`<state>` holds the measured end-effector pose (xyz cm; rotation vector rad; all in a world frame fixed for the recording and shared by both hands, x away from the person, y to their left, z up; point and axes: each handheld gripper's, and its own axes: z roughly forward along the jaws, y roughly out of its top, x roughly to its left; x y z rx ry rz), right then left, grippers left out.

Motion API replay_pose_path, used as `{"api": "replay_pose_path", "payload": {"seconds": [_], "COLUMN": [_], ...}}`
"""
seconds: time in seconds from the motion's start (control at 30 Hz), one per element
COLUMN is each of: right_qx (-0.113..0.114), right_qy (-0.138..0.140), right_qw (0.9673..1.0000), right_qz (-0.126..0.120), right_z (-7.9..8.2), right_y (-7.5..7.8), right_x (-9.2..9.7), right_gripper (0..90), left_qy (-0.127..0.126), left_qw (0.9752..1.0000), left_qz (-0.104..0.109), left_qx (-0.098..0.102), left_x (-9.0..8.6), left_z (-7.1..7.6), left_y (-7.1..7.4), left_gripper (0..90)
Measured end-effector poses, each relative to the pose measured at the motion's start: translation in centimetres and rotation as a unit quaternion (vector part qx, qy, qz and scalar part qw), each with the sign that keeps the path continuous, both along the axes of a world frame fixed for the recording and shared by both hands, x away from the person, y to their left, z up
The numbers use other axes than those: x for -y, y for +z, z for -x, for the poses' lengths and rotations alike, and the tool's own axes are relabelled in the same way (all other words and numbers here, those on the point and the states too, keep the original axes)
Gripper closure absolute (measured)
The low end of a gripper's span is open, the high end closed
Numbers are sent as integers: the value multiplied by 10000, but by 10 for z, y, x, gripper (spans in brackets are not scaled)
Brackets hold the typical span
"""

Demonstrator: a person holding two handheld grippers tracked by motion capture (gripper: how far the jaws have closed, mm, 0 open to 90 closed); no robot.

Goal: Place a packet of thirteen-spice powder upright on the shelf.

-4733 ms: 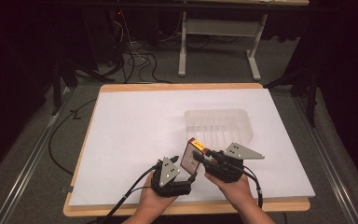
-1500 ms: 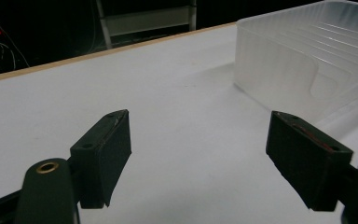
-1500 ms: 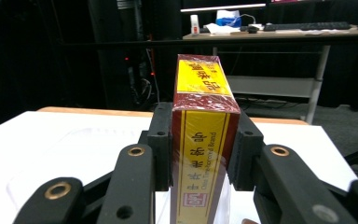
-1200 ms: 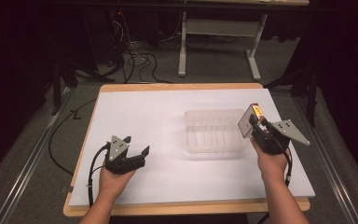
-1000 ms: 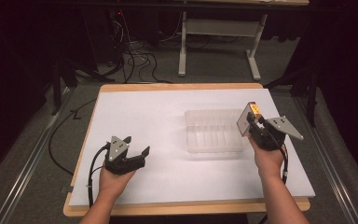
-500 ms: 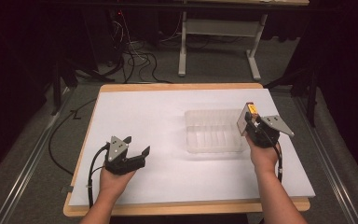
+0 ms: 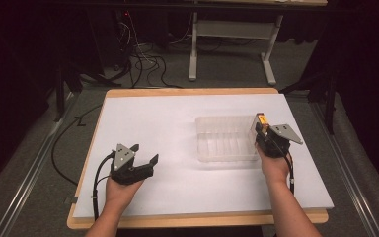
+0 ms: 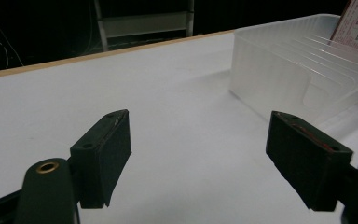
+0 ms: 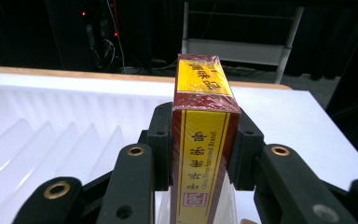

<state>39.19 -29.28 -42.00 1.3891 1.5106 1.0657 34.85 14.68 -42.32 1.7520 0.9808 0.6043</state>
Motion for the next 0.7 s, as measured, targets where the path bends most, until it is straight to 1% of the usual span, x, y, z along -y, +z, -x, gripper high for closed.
{"api": "replay_pose_path", "payload": {"seconds": [0.23,0.27,0.37,0.43,0.57,0.7], "right_qx": [-82,-130,-171,-152,-196,-215], "right_qy": [-21,-35,-33,-9,18,53], "right_qw": [10000,9999,9998,9999,9997,9997], "right_qz": [-11,-15,-22,20,109,81], "right_z": [-1,-1,-1,0,1,1], "right_y": [-7,-8,-11,-12,-13,-13], "right_x": [1,1,2,1,-2,-1], "right_gripper": [681,681,679,678,673,662], "left_qy": [-27,-31,-66,-74,-70,-63], "left_qw": [10000,10000,10000,10000,10000,10000], "left_qz": [-8,-9,-15,-11,-13,-22], "left_qx": [-44,-37,-20,-20,-31,-30], "left_x": [2,2,3,4,3,4], "left_z": [0,0,1,1,1,1], "left_y": [-1,-1,-1,0,-1,-1], "left_gripper": [226,227,227,227,227,227]}}
